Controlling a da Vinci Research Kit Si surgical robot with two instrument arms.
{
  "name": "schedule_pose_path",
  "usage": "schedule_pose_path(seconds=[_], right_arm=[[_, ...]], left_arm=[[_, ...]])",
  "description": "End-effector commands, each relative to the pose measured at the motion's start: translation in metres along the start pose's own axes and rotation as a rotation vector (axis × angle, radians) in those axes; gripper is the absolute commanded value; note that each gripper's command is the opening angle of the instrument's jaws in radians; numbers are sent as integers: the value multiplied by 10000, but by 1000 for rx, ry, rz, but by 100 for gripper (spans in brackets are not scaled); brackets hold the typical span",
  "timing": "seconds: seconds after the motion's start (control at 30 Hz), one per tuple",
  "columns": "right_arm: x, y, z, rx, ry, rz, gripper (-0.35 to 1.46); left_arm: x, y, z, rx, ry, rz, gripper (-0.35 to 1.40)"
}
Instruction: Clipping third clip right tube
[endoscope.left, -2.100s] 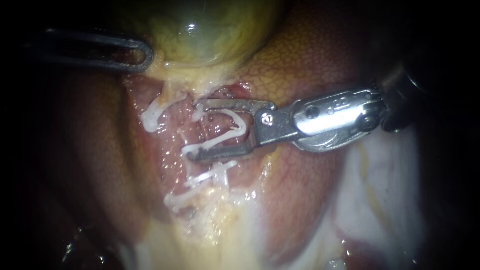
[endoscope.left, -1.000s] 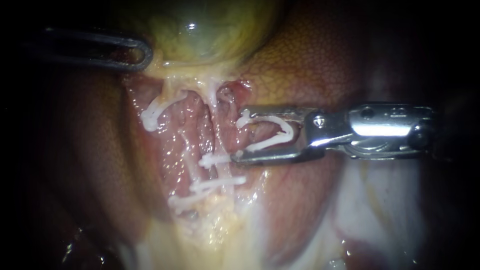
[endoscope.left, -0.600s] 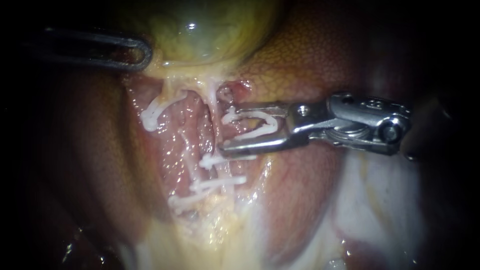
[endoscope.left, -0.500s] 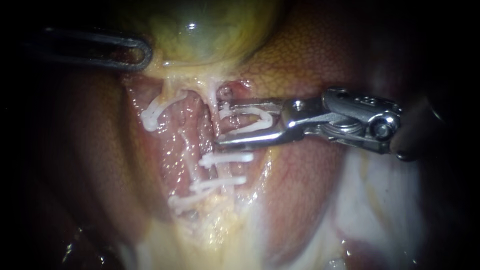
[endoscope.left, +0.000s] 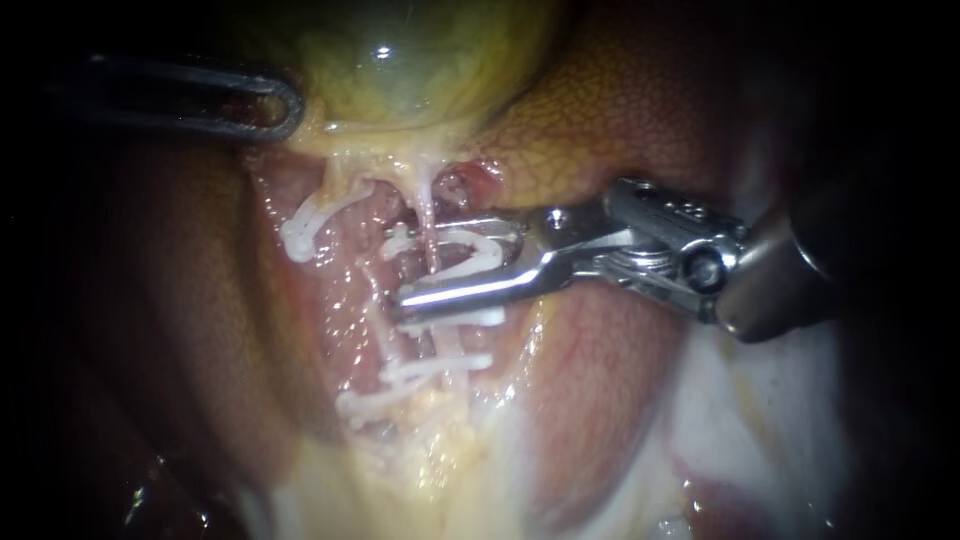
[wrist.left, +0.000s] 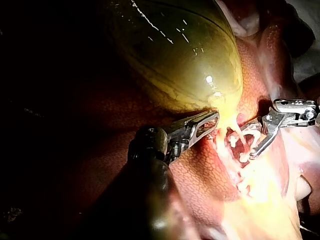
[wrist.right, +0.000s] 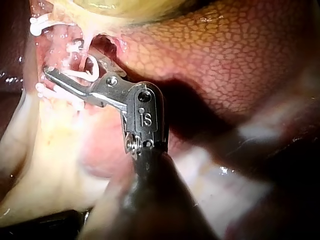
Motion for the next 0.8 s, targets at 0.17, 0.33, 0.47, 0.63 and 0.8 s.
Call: schedule_pose_path(seconds=[0.17,0.33,0.47,0.63,0.8], right_arm=[[1,-1,4,48,-7,0,41],[9,-9,5,78,17,9,38],[22,-15,6,71,30,-13,37],[40,-19,5,47,45,-44,37],[46,-19,4,38,52,-46,36]], left_arm=[[0,0,0,0,0,0,-35],[0,0,0,0,0,0,-35],[0,2,-1,-2,-1,0,-35],[0,2,-1,-2,-1,0,-35],[0,3,-1,-2,-1,0,-35]])
